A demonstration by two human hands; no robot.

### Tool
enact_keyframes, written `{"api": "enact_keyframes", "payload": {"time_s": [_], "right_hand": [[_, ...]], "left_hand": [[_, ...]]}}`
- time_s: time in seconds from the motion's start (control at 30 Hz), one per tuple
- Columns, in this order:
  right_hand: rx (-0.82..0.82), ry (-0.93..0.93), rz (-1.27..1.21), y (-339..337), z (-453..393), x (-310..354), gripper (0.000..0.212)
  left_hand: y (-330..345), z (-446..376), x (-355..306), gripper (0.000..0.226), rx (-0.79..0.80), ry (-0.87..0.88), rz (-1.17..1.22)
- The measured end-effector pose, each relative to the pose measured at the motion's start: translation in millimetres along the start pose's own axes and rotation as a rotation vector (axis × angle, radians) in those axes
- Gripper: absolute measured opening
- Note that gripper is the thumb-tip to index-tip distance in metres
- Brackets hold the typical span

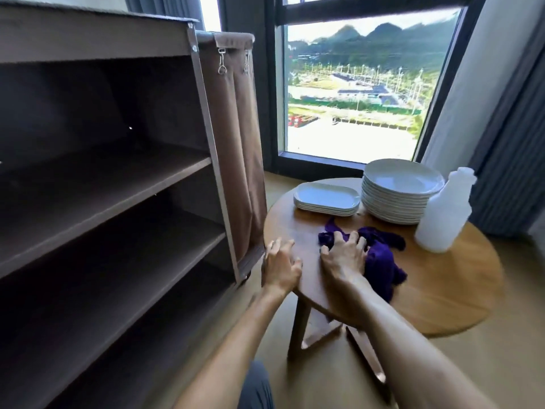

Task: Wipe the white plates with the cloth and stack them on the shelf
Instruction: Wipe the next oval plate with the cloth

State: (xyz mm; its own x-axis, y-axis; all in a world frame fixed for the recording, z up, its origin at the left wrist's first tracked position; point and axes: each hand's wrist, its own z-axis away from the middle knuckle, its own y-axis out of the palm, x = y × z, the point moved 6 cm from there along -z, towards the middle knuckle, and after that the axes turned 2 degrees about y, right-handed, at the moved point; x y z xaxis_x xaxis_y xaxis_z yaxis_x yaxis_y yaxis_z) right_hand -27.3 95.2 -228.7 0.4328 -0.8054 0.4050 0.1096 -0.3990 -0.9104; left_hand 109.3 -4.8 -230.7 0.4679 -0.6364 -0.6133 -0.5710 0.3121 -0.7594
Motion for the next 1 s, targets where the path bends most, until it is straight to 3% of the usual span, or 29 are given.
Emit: {"api": "enact_keyframes", "payload": {"time_s": [0.27,0.67,0.83,1.0], "right_hand": [[-0.011,-0.064,0.020,4.7,-8.5,-8.8,0.050],[-0.041,-0.078,0.006,3.7,-7.1,-9.0,0.048],[-0.056,-0.084,0.008,3.8,-6.9,-8.6,0.048],[-0.073,-0.076,0.016,3.2,-11.3,-5.5,0.046]], "left_hand": [[34.3,-37.7,-11.0,0.038,0.010,-0.049,-0.261],[54.0,-60.2,-21.0,0.034,0.010,-0.018,-0.332],[41.5,-77.5,-15.2,0.047,-0.056,-0.027,-0.200],[30.4,-114.6,-7.6,0.046,-0.159,-0.176,0.098]]}}
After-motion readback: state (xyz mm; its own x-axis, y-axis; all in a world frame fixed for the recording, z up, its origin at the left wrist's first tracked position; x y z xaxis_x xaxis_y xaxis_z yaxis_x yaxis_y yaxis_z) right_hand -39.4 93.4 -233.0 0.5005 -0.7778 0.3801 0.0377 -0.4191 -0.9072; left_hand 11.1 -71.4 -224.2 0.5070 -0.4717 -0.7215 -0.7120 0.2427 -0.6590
